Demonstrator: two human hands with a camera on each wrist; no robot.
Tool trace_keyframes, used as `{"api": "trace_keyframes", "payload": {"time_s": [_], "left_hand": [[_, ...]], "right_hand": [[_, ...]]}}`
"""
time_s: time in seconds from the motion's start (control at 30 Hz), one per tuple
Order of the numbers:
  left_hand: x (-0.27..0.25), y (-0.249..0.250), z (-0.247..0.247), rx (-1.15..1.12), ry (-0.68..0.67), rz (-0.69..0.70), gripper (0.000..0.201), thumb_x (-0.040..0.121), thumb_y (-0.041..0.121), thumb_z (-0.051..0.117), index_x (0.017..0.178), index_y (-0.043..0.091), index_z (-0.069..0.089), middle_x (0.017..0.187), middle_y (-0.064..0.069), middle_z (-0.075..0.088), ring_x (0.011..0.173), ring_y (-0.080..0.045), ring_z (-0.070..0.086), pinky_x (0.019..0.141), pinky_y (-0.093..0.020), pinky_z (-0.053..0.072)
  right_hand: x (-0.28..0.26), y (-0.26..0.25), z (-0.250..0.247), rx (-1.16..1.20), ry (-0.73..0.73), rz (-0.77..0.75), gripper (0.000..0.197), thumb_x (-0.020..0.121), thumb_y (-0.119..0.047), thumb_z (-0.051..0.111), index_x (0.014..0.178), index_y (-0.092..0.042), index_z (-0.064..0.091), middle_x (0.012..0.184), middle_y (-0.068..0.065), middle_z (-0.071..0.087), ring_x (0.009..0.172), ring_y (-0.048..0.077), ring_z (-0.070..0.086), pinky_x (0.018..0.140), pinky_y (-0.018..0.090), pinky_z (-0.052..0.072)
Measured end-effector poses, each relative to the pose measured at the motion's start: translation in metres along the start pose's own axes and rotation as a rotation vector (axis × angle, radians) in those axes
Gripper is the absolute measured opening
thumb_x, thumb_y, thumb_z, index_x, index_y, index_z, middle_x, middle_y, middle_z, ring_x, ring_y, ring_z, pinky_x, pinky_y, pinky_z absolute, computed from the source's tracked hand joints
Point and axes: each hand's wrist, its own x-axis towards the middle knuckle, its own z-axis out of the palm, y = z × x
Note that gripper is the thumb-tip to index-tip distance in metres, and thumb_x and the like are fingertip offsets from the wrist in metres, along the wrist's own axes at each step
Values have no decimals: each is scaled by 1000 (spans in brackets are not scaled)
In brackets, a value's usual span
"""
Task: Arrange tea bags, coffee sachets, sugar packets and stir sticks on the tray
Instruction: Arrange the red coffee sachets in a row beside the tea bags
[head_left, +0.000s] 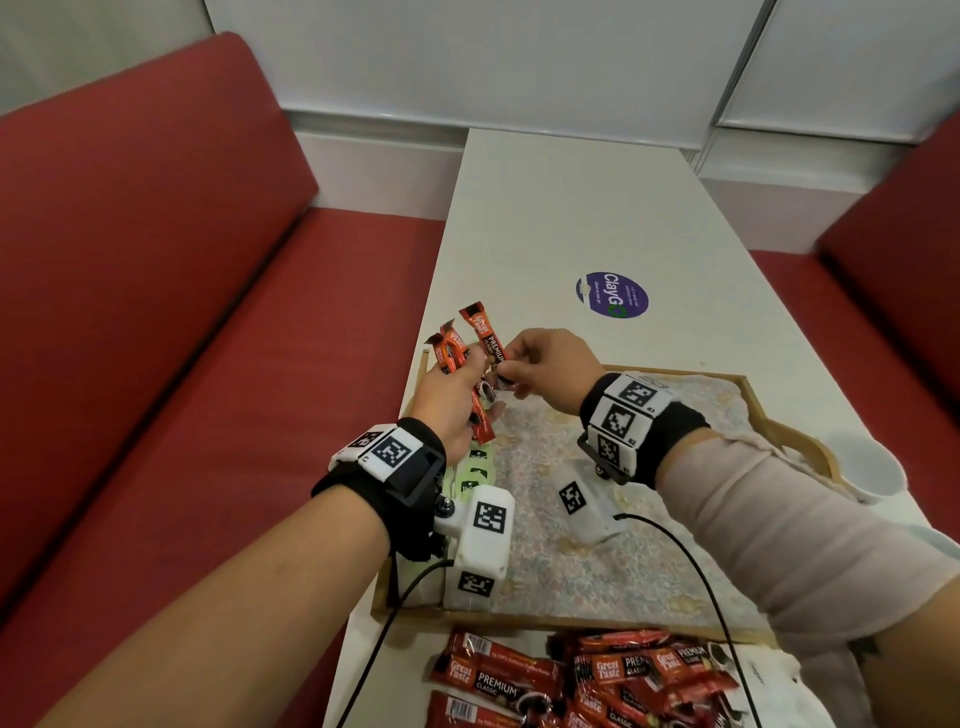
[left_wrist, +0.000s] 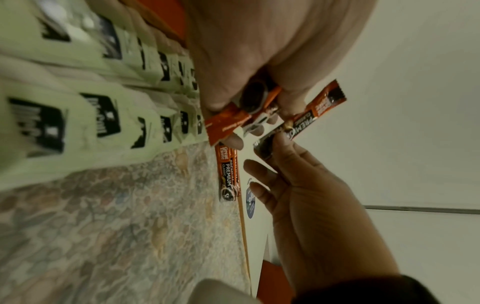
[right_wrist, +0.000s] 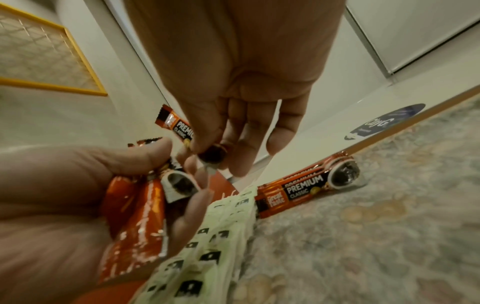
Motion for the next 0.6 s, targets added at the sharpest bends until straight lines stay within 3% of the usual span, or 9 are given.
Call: {"api": "trace_keyframes", "payload": {"time_s": [0.13,0.27,0.37,0.43,0.6], "left_hand": [[1,2,-1,-36,82,3,11,97,23,53,100,17,62,77,1,54,69,-10,53,66,-31,49],[3,4,-4,-48,80,-16,11,98,23,51,96,20,61,81,2,54,75,-8,53,67,-31,49],[4,4,-6,-46,80,-12,14,99,23,49,105,17,60,82,1,54,76,-9,53,68,-30,48],[5,5,-7,-46,77,-5,18,99,23,49,111,16,59,83,1,54,77,-9,53,68,-30,48],[6,5,-9,-42,70,-11,14,99,21,48,106,17,60,84,2,54,78,-8,53,69,-30,48]], "right_hand": [[8,11,-9,-178,118,73,7,85,-20,68,82,-18,62,79,0,65,73,18,62,72,32,52],[8,23,-16,-394,76,147,7,82,-19,70,88,-16,68,92,5,69,84,21,61,69,26,42],[7,27,-19,-522,17,186,12,83,-16,69,94,-15,70,97,6,69,92,25,61,72,25,40],[7,28,-19,-579,-9,203,13,83,-16,68,96,-15,70,98,7,69,93,25,62,73,24,41],[11,31,-13,-712,-49,229,17,82,-18,68,99,-15,70,97,8,69,89,27,64,77,30,50]]}}
